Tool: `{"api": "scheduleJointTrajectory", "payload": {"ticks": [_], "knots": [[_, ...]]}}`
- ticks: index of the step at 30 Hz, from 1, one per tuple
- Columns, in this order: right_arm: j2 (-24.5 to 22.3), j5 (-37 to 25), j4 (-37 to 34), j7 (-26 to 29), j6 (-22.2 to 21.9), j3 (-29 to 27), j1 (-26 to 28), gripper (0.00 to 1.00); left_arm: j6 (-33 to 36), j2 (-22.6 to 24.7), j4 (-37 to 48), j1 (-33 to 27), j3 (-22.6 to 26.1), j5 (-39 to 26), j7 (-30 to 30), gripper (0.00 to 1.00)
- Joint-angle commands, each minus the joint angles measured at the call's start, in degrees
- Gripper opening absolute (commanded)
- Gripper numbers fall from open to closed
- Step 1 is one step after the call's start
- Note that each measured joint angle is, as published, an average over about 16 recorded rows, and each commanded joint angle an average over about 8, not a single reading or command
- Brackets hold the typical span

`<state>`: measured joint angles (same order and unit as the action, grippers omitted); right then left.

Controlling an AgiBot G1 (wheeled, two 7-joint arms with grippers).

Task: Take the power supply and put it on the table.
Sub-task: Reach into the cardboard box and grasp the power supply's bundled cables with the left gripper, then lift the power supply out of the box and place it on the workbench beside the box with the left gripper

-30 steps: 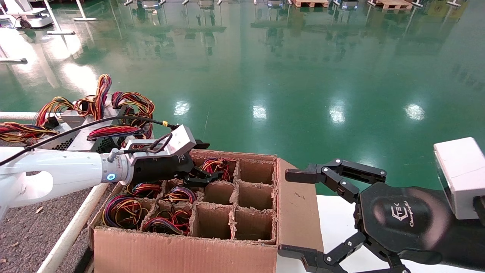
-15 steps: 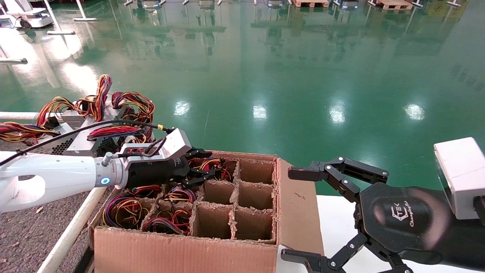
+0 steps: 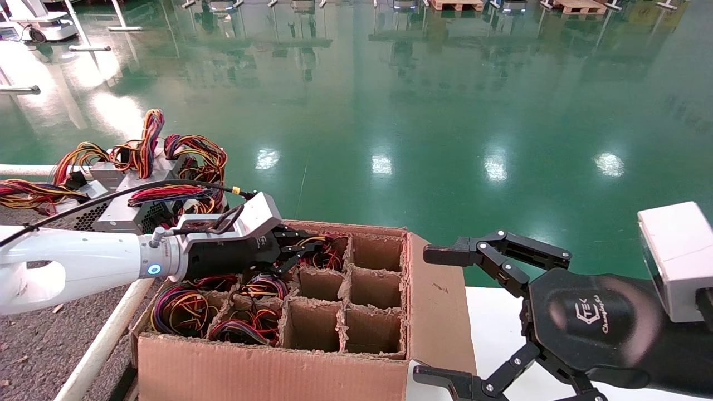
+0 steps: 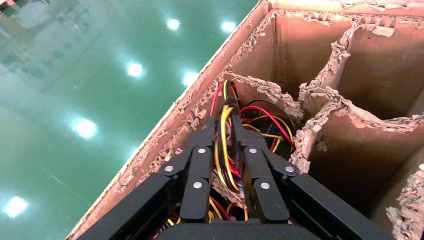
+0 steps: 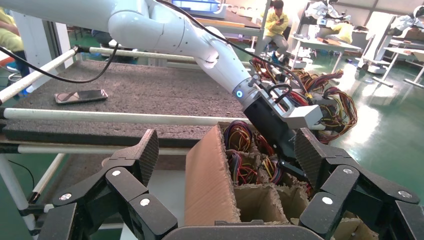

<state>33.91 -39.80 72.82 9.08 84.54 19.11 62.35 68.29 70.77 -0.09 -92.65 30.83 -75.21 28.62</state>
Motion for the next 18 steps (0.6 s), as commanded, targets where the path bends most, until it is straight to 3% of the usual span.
{"api": "scheduleJointTrajectory", "payload": {"ticks": [1,18], "knots": [[0.0,0.0,0.0,0.0,0.0,0.0,0.0,1.00,0.1,0.0,0.0,0.1,0.0,0.0,0.0,0.00],[0.0,0.0,0.0,0.0,0.0,0.0,0.0,1.00,3.3,-1.4,-0.7,-2.4,-1.9,2.7,-0.8,0.00]]}}
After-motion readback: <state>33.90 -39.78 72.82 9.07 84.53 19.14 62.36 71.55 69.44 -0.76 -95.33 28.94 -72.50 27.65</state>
